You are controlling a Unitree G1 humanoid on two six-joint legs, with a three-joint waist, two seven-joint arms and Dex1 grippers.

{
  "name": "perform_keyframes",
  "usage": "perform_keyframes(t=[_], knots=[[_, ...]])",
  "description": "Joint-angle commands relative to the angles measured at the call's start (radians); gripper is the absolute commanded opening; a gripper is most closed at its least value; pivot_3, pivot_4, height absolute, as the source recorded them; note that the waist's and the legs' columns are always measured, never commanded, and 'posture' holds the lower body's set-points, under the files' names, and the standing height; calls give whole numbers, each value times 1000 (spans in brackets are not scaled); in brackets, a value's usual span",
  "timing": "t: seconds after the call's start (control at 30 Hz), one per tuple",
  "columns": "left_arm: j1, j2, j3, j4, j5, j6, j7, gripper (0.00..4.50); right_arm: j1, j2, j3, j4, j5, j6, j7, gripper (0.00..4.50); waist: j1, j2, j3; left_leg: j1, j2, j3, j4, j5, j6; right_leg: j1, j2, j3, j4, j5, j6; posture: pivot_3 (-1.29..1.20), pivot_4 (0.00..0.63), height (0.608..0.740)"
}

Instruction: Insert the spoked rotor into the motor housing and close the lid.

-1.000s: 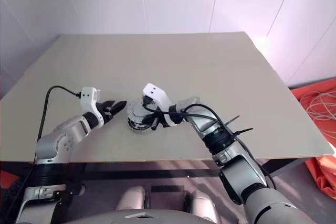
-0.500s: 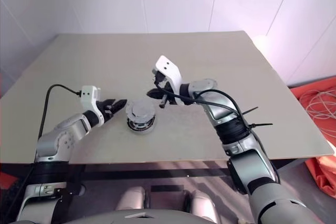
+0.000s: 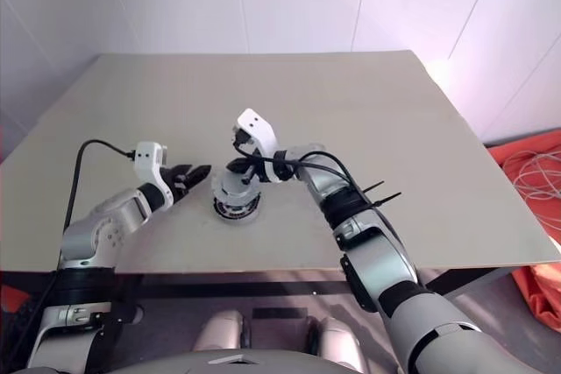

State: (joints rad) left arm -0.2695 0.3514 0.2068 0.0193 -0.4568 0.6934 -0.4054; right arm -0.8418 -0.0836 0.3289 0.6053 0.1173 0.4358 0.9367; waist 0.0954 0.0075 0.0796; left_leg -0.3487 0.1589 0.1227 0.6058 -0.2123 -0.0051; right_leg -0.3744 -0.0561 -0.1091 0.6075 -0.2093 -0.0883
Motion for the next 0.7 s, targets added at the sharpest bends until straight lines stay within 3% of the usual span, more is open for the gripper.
perform_keyframes(t=[0.03, 0.47, 0.7], knots=[[-2, 17, 31, -49, -8, -15, 4, 3314, 49, -41, 56, -96, -13, 68, 80, 20, 1, 0, 0, 0, 0, 0, 0, 0, 0, 0, 0, 0, 0, 0, 0, 0, 0, 740], [-27, 40, 45, -11, -3, -26, -5, 3314, 156, -97, 87, -240, -29, 157, 61, 20, 0, 0, 0, 15, 0, 0, -1, -1, 1, 12, 0, 0, -1, -4, 8, 0, 0, 740], [-34, 21, 10, -13, -4, -20, -16, 3314, 96, -6, -156, -226, 84, 51, -105, 20, 0, 0, 0, 11, 0, 0, -1, 0, 0, 9, 0, 0, 0, -4, 7, 0, 0, 740]])
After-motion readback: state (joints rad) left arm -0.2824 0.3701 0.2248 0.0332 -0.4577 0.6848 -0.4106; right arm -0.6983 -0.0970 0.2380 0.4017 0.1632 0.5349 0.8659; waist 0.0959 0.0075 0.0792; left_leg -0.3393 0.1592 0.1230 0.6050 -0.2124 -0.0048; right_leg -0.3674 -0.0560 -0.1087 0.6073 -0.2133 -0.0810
